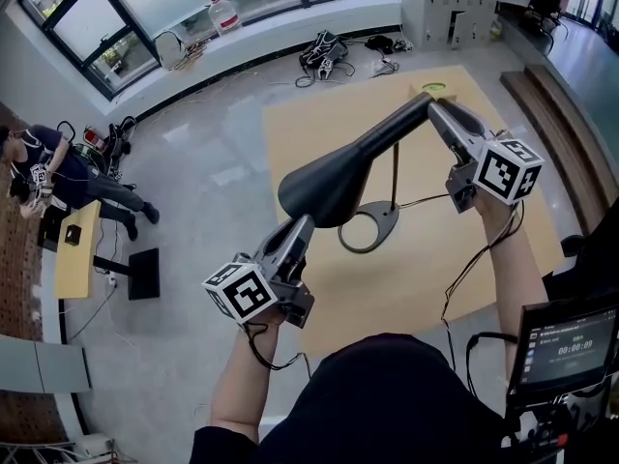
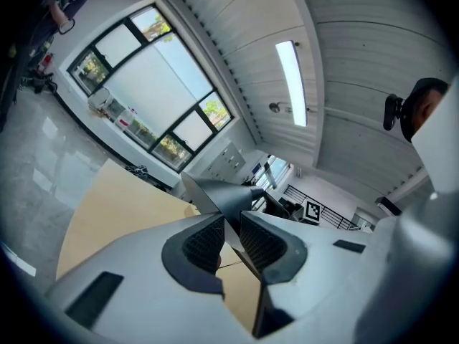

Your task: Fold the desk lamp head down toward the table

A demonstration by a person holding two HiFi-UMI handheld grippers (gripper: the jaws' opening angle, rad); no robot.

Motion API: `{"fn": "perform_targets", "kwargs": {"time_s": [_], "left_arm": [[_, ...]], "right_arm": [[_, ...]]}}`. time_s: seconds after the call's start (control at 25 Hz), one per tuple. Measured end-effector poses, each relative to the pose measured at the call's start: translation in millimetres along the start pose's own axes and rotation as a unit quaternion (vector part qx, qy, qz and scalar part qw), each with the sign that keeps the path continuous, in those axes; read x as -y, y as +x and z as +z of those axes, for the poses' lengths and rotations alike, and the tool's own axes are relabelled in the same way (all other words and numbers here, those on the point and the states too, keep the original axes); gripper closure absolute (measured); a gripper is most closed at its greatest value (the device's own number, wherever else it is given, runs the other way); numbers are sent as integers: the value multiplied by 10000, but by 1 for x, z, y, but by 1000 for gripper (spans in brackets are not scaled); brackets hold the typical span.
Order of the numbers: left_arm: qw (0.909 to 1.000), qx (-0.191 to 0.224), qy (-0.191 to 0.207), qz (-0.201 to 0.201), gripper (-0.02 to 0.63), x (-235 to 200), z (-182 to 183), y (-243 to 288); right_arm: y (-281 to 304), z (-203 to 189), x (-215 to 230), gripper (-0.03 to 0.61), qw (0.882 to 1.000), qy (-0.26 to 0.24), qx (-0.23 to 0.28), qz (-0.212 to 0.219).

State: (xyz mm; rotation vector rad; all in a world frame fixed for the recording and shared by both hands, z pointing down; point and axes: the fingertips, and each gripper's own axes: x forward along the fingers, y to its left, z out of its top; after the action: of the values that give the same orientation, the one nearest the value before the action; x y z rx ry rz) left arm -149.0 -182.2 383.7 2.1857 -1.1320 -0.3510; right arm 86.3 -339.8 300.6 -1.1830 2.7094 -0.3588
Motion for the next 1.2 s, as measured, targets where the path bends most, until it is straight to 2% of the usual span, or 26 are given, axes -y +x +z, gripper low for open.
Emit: {"fn": "perform_targets", "kwargs": {"time_s": [0.72,1.2], "left_arm": [[9963,28,-833,-210,543,-23,-48,14],[9930,-165,-1131,-313,543,-36,-73,27]], "right_arm": [[-3,13,-12,477,9995,-235,184,81],[-4,21,-23,477,9991,-268,282,170]]}}
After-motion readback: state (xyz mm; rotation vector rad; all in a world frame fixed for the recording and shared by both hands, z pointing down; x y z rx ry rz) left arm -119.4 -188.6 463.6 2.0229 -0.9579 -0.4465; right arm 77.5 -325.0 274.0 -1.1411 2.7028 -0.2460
